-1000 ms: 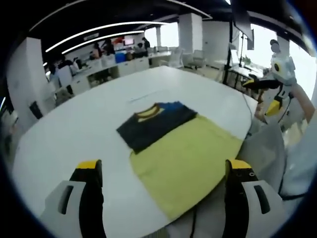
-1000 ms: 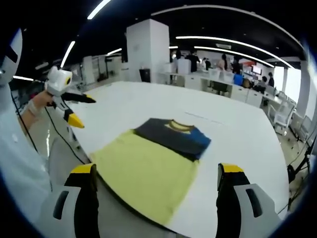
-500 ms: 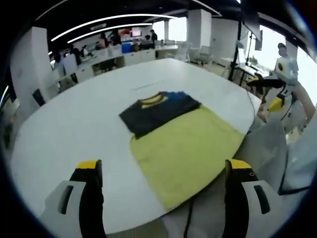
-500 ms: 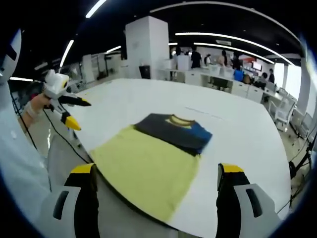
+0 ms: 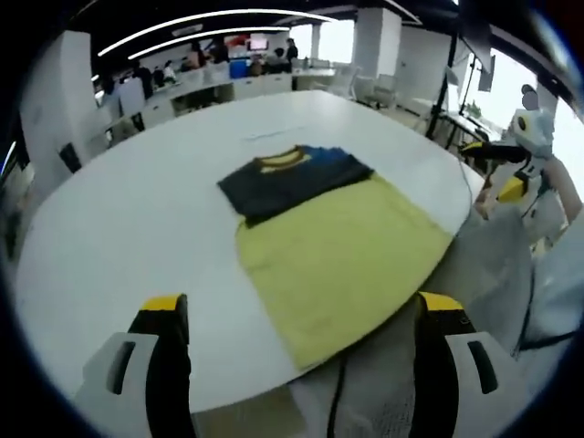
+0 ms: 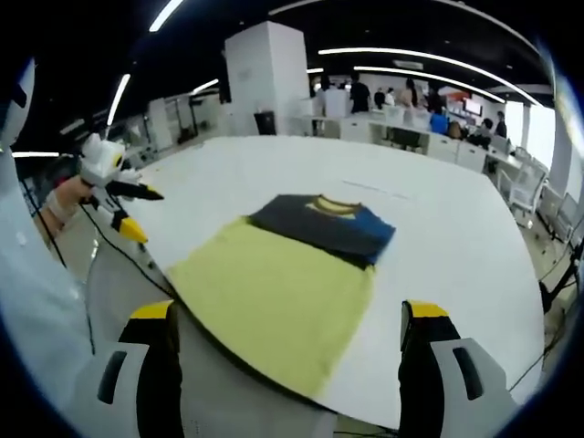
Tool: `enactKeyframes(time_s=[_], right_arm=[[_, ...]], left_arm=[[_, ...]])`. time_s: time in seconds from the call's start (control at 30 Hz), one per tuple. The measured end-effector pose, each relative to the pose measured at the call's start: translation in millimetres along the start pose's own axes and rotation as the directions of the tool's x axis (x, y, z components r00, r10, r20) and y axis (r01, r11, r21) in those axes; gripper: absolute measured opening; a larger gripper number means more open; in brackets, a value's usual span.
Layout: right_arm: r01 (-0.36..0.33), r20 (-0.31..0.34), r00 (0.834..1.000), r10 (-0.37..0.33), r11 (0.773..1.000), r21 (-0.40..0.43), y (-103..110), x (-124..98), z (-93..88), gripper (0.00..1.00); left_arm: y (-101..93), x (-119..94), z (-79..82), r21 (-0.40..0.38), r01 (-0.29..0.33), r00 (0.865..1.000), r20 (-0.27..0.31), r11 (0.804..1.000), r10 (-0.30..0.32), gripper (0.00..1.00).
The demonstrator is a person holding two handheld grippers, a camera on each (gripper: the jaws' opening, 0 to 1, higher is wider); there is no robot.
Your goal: Fold the garment on the visible template until the final outline fits inside the template.
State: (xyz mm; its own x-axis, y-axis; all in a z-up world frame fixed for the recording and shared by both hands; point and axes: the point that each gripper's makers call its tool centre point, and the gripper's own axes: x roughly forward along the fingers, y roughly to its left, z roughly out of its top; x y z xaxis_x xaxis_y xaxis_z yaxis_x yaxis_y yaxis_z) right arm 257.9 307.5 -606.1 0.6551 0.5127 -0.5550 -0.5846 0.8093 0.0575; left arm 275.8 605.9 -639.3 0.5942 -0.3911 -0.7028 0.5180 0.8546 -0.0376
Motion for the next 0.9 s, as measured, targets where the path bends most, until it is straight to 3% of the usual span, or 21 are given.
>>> enactKeyframes(time_s=[0.9], right_arm=[[-0.020,-0.125,0.992,0.033,0.994,0.105,-7,19,-58.4,0.89]], left_arm=[[-14.8,25,-48.7,-0.074,0.071,0.985,-0.149,0.995,-0.082,0.94]])
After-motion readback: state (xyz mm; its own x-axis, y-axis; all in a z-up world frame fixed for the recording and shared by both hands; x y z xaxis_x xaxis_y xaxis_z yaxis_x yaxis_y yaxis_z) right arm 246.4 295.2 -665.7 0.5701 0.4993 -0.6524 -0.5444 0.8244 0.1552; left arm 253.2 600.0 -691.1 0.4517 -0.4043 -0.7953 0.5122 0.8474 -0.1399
